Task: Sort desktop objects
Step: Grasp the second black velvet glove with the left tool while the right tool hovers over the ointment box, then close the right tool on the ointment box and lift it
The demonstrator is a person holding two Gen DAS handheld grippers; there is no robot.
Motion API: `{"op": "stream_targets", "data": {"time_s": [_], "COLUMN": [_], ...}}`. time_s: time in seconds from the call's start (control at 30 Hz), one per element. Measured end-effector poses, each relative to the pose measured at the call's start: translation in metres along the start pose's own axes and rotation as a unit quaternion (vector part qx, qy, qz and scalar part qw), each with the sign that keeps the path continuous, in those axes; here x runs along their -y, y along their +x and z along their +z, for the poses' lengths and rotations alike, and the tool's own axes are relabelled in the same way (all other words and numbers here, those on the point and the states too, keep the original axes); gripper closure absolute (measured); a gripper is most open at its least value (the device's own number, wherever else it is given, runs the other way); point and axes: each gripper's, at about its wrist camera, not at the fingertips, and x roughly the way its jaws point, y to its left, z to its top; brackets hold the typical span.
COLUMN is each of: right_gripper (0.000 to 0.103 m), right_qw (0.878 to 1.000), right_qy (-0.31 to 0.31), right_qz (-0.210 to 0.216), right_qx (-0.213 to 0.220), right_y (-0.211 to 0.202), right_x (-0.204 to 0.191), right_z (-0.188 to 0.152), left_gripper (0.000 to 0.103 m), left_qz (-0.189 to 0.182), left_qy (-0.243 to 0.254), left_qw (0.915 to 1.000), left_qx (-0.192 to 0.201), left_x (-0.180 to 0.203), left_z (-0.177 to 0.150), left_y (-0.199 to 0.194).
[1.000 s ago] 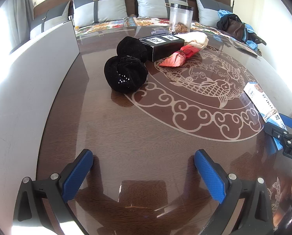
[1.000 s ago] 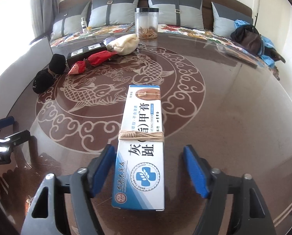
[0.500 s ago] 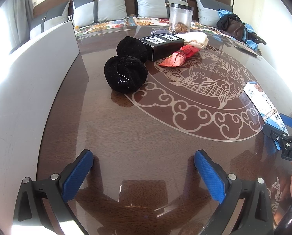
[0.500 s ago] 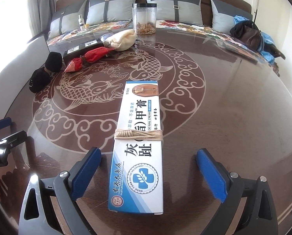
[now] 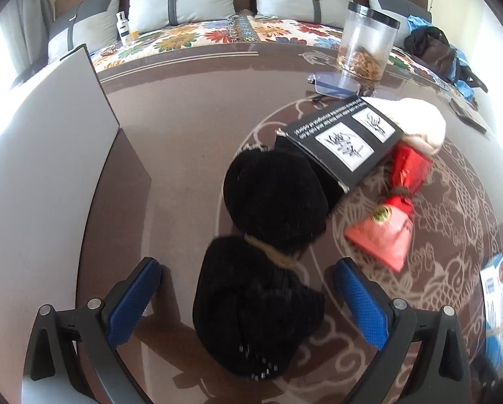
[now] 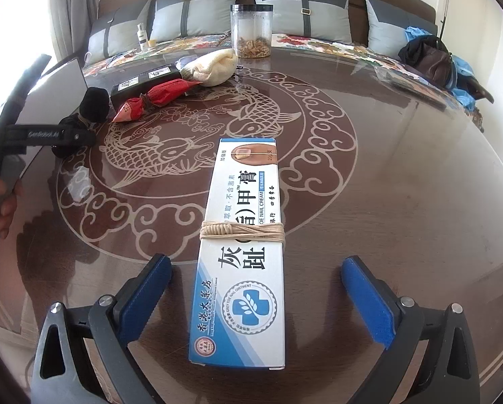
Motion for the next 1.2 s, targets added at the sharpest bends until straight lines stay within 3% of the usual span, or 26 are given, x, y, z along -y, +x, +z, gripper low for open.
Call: {"op": "stream_targets", "data": {"time_s": [0.07,0.13,0.2,0.23,0.37,0.63,0.77,0.8,0.87,0.9,0.93,1.17,1.2], "right_gripper": [0.002,0.002,0.002,0.002,0.002,0.002,0.002,0.002,0.002,0.002,0.002,0.0,0.0], "right_qw": [1.0,1.0,1.0,1.0,1.0,1.0,1.0,1.0,1.0,1.0,1.0,1.0,1.0], "right_qy": [0.0,0.0,0.0,0.0,0.0,0.0,0.0,0.0,0.0,-0.001,0.0,0.002,-0.007], "right_qz": [0.0,0.0,0.0,0.0,0.0,-0.001,0.0,-0.001,-0.001,-0.001,-0.002,0.009,0.008], "right_qx": [0.0,0.0,0.0,0.0,0.0,0.0,0.0,0.0,0.0,0.0,0.0,-0.005,-0.013], "right_y": [0.0,0.0,0.0,0.0,0.0,0.0,0.0,0.0,0.0,0.0,0.0,0.0,0.002], "right_x": [0.0,0.0,0.0,0.0,0.0,0.0,0.0,0.0,0.0,0.0,0.0,0.002,0.0], "right_z": [0.0,0.0,0.0,0.0,0.0,0.0,0.0,0.0,0.0,0.0,0.0,0.001,0.004], "left_gripper": [0.005,0.045,0.064,0.067,0.067,0.067,0.063,0.057,0.03,0.008,0.0,0.001,0.015], "left_qz": [0.003,0.006,0.005,0.002,-0.007,-0.011,-0.019,-0.027,-0.043,-0.034,-0.023,-0.023,-0.021], "left_qy": [-0.003,-0.006,-0.002,0.0,0.003,0.013,0.018,0.019,0.032,0.042,0.048,0.036,0.033], "left_qw": [0.9999,0.9991,0.999,0.999,0.9992,0.9981,0.9968,0.9966,0.9964,0.9971,0.9976,0.9987,0.9987], "left_qx": [0.015,0.042,0.045,0.044,0.039,0.059,0.075,0.075,0.066,0.053,0.043,0.029,0.031], "left_x": [0.002,0.005,0.009,0.011,0.011,0.011,0.006,0.006,0.009,0.012,0.016,0.014,0.013], "left_z": [0.005,0.005,0.003,0.0,-0.032,-0.144,-0.166,-0.164,-0.162,-0.162,-0.161,-0.163,-0.164], "left_y": [0.003,-0.003,-0.007,-0.009,-0.029,-0.092,-0.102,-0.102,-0.099,-0.095,-0.092,-0.093,-0.096]}}
